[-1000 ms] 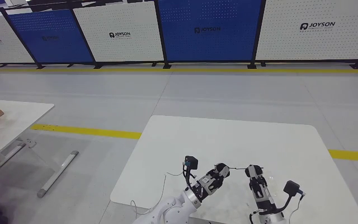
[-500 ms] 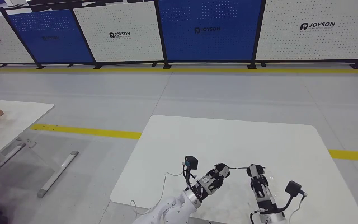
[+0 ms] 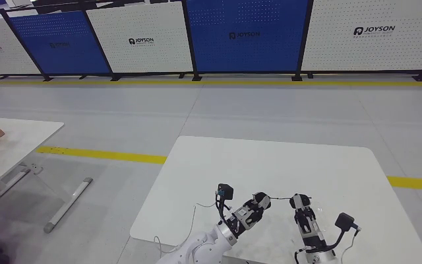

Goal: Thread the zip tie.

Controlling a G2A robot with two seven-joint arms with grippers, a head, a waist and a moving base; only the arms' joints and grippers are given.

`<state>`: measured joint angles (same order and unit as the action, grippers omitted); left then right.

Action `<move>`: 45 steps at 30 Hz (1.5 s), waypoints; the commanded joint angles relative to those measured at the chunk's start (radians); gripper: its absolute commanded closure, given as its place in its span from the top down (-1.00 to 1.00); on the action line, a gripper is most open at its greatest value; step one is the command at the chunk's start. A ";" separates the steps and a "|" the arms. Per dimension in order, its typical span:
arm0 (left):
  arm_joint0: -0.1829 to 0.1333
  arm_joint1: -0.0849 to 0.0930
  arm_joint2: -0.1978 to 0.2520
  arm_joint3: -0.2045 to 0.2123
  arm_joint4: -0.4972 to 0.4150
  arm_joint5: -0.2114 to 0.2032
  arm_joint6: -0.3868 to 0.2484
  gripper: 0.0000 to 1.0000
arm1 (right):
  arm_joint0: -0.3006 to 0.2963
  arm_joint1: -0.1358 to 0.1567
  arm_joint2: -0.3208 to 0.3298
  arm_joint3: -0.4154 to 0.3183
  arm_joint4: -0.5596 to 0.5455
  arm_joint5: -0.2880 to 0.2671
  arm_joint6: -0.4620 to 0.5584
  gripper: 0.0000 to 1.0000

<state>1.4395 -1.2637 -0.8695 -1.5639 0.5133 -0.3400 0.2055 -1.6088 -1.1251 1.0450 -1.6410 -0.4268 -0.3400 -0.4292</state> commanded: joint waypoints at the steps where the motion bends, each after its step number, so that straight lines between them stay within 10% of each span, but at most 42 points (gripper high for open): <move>1: 0.000 0.000 0.000 0.000 0.000 0.000 0.000 -1.00 | 0.000 0.000 0.000 0.001 -0.001 0.000 0.000 -1.00; 45: 0.000 0.000 0.000 0.000 0.000 0.000 0.000 -1.00 | -0.003 0.011 -0.008 -0.006 -0.008 0.000 -0.024 -1.00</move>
<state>1.4395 -1.2637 -0.8695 -1.5639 0.5133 -0.3400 0.2055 -1.6126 -1.1138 1.0382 -1.6481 -0.4338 -0.3400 -0.4544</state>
